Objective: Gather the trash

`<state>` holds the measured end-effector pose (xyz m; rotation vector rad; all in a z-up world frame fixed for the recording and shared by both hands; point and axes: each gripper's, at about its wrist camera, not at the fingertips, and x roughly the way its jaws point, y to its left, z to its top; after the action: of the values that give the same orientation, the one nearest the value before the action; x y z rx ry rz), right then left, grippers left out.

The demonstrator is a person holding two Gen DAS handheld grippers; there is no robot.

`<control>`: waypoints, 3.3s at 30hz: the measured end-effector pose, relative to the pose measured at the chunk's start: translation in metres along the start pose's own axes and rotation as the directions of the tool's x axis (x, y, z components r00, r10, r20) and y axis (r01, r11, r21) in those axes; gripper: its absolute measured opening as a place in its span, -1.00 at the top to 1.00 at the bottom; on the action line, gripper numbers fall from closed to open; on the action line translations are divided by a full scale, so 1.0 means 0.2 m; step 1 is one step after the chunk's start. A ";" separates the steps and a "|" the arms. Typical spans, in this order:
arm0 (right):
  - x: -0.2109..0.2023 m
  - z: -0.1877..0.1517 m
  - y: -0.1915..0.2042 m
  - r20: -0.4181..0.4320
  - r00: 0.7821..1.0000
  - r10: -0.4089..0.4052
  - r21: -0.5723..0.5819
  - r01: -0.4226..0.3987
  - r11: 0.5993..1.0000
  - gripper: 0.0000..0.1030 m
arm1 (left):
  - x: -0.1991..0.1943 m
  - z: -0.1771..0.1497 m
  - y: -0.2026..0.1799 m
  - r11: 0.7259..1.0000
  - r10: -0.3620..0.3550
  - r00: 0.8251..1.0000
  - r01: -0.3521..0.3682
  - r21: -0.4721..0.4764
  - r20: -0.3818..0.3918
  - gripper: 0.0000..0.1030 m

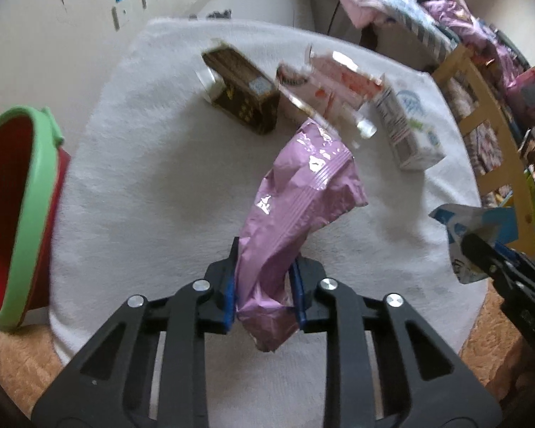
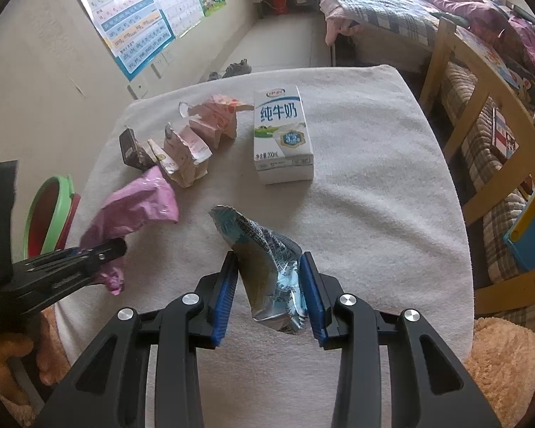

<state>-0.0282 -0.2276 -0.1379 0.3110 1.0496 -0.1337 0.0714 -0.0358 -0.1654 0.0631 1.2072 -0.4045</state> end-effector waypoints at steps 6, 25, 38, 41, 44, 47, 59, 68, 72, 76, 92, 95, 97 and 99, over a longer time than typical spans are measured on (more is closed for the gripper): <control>-0.03 0.01 0.05 0.021 1.000 0.000 -0.021 0.000 1.000 0.32 | -0.21 0.00 -0.01 1.000 -0.001 0.994 -0.001 0.016 0.111 0.54; -0.15 0.07 0.31 0.089 0.996 0.008 -0.156 0.006 0.988 0.31 | -0.41 -0.03 0.11 0.999 0.037 0.972 -0.028 -0.038 0.234 0.54; -0.25 0.12 0.54 0.132 0.990 0.058 -0.247 -0.024 0.969 0.31 | -0.47 -0.06 0.25 0.994 0.062 0.962 -0.035 -0.104 0.265 0.54; -0.25 0.13 0.60 0.131 0.989 0.065 -0.270 -0.028 0.962 0.31 | -0.49 -0.07 0.28 0.992 0.081 0.959 -0.051 -0.115 0.273 0.54; -0.25 0.13 0.65 0.131 0.989 0.068 -0.294 -0.026 0.955 0.31 | -0.49 -0.09 0.31 0.990 0.099 0.957 -0.068 -0.120 0.274 0.54; -0.24 0.14 0.69 0.132 0.989 0.071 -0.314 -0.026 0.949 0.31 | -0.50 -0.11 0.35 0.988 0.101 0.956 -0.065 -0.138 0.274 0.54; -0.24 0.15 0.92 0.132 0.985 0.112 -0.407 -0.050 0.912 0.31 | -0.57 -0.14 0.49 0.976 0.134 0.946 -0.075 -0.203 0.295 0.54; -0.25 0.17 1.11 0.128 0.977 0.171 -0.473 -0.091 0.876 0.31 | -0.62 -0.18 0.66 0.954 0.185 0.933 -0.094 -0.286 0.309 0.54; -0.24 0.18 1.20 0.116 0.972 0.203 -0.496 -0.121 0.860 0.31 | -0.64 -0.19 0.74 0.942 0.206 0.929 -0.102 -0.320 0.308 0.54; -0.22 0.19 1.27 0.107 0.968 0.225 -0.519 -0.139 0.843 0.33 | -0.65 -0.22 0.82 0.929 0.222 0.927 -0.107 -0.354 0.301 0.54; 0.18 0.29 0.88 -0.049 0.988 0.145 -0.275 -0.153 0.949 -0.09 | -0.55 -0.20 0.76 0.940 0.138 0.953 -0.040 -0.338 0.271 0.54; 0.31 0.26 0.93 -0.103 0.985 0.138 -0.327 -0.165 0.931 -0.11 | -0.57 -0.21 0.79 0.934 0.154 0.950 -0.050 -0.353 0.273 0.54; 0.39 0.24 0.96 -0.132 0.983 0.128 -0.354 -0.167 0.920 -0.11 | -0.59 -0.23 0.80 0.929 0.161 0.948 -0.052 -0.366 0.274 0.54; 0.45 0.22 0.99 -0.150 0.983 0.109 -0.376 -0.159 0.913 -0.11 | -0.59 -0.24 0.82 0.925 0.164 0.948 -0.052 -0.377 0.272 0.54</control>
<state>0.1034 -0.0503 -0.1592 0.0304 1.1502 0.2203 0.0491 0.1605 -0.1021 -0.2454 0.9554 -0.0799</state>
